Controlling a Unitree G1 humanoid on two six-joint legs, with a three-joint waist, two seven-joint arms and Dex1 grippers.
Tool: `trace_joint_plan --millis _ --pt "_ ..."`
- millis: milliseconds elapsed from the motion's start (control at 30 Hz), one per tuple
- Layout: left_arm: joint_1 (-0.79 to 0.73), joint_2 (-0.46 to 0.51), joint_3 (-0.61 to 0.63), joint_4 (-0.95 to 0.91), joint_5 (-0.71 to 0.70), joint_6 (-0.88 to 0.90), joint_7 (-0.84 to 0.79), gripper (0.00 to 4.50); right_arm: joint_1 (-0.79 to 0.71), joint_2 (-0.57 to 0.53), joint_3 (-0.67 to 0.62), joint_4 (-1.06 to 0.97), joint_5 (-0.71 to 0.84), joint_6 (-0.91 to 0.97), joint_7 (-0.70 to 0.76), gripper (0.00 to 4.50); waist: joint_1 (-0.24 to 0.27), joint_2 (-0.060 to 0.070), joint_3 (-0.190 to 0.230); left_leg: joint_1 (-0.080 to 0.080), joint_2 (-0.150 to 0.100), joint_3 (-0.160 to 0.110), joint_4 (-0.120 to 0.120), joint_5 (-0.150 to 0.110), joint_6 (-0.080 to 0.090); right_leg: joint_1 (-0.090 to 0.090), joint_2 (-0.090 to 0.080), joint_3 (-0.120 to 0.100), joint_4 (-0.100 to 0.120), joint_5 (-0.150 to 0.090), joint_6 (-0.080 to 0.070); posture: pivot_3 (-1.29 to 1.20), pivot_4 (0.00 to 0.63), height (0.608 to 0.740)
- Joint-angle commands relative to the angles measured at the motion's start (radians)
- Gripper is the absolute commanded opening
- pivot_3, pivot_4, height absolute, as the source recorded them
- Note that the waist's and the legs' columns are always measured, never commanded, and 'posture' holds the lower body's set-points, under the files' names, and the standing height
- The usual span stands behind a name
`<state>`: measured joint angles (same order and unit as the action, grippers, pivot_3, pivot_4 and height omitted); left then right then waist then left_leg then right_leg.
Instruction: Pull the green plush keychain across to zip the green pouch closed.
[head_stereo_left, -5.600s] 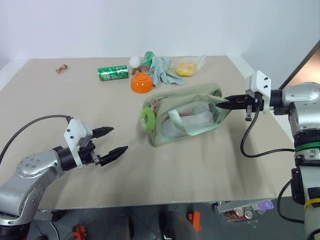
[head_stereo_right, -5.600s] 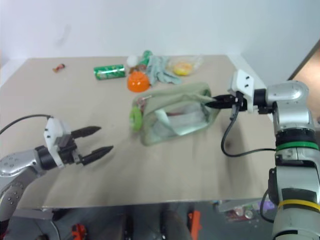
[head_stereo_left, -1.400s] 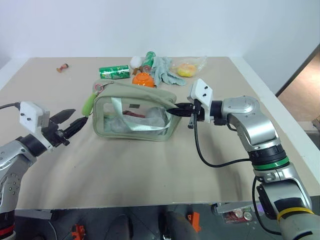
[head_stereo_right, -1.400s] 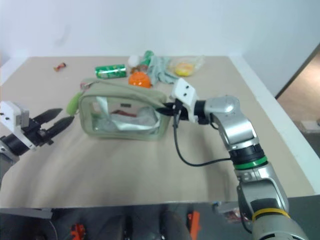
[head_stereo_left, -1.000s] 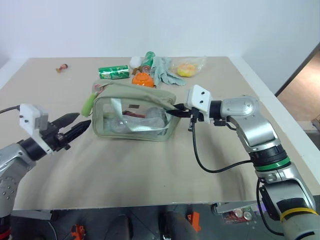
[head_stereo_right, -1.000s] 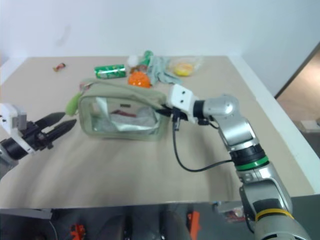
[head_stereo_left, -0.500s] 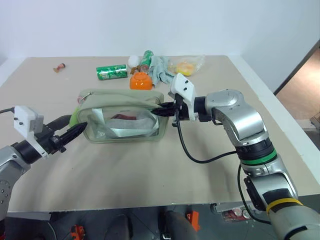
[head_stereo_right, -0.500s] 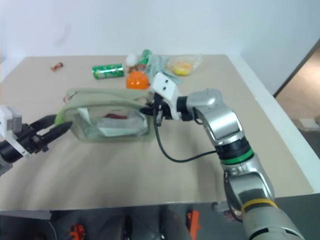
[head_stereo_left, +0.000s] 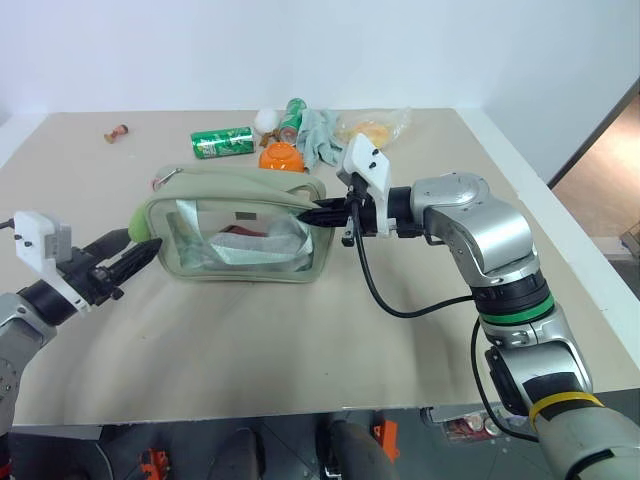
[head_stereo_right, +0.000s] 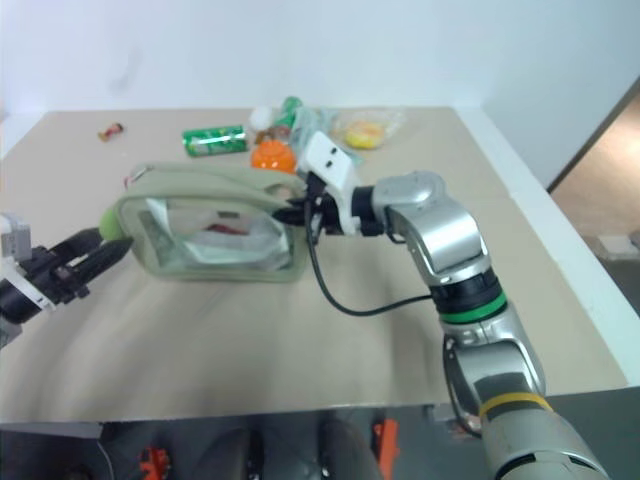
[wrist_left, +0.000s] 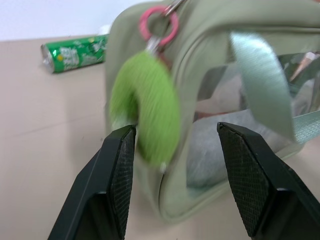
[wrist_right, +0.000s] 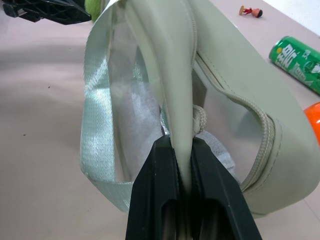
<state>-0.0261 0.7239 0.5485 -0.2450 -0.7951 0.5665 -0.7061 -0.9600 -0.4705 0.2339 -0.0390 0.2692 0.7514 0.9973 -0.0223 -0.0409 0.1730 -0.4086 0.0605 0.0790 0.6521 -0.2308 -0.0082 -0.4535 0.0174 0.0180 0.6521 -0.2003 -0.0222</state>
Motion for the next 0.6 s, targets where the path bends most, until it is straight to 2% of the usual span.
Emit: trace_joint_plan --millis 33,367,433,500,567,600 --pt "-0.024 0.019 0.032 0.007 -0.001 -0.023 -0.008 2.68 -0.019 -0.014 -0.021 -0.053 0.006 -0.036 -0.001 0.0 0.0 0.0 0.0 0.0 0.0 0.0 0.0 0.0 0.0 0.0 0.0 0.0 0.0 0.0 0.0 0.0 0.15 0.74" --pt "-0.066 0.02 0.024 -0.009 -0.017 -0.007 -0.022 2.68 0.004 -0.03 -0.003 -0.06 0.03 -0.054 0.06 0.0 0.0 0.0 0.0 0.0 0.0 0.001 0.0 0.0 0.0 0.0 0.0 0.0 0.0 0.0 0.0 0.0 0.15 0.74" --pt "-0.071 0.022 0.022 -0.008 -0.018 -0.003 -0.024 2.72 0.009 -0.033 0.0 -0.065 0.039 -0.039 0.076 0.77 0.0 0.0 0.0 0.0 0.0 0.0 0.0 0.0 0.0 0.0 0.0 0.0 0.0 0.0 0.0 0.0 0.15 0.74" --pt "-0.072 0.023 0.018 -0.009 -0.016 -0.001 -0.026 2.72 0.016 -0.031 -0.004 -0.067 0.036 -0.048 0.073 1.18 0.0 0.0 0.0 0.0 0.0 0.0 0.0 0.0 0.0 0.0 0.0 0.0 0.0 0.0 0.0 0.0 0.15 0.74" --pt "-0.069 0.022 0.01 -0.013 -0.012 -0.001 -0.03 2.72 0.026 -0.028 -0.012 -0.073 0.026 -0.067 0.053 2.18 0.0 0.0 0.0 0.0 0.0 0.0 0.0 0.0 0.0 0.0 0.0 0.0 0.0 0.0 0.0 0.0 0.15 0.74" --pt "-0.067 0.02 0.008 -0.017 -0.013 0.0 -0.03 2.72 0.032 -0.029 -0.016 -0.077 0.03 -0.061 0.049 2.41 0.0 0.0 0.0 0.0 0.0 0.0 0.0 0.0 0.0 0.0 0.0 0.0 0.0 0.0 0.0 0.0 0.15 0.74"
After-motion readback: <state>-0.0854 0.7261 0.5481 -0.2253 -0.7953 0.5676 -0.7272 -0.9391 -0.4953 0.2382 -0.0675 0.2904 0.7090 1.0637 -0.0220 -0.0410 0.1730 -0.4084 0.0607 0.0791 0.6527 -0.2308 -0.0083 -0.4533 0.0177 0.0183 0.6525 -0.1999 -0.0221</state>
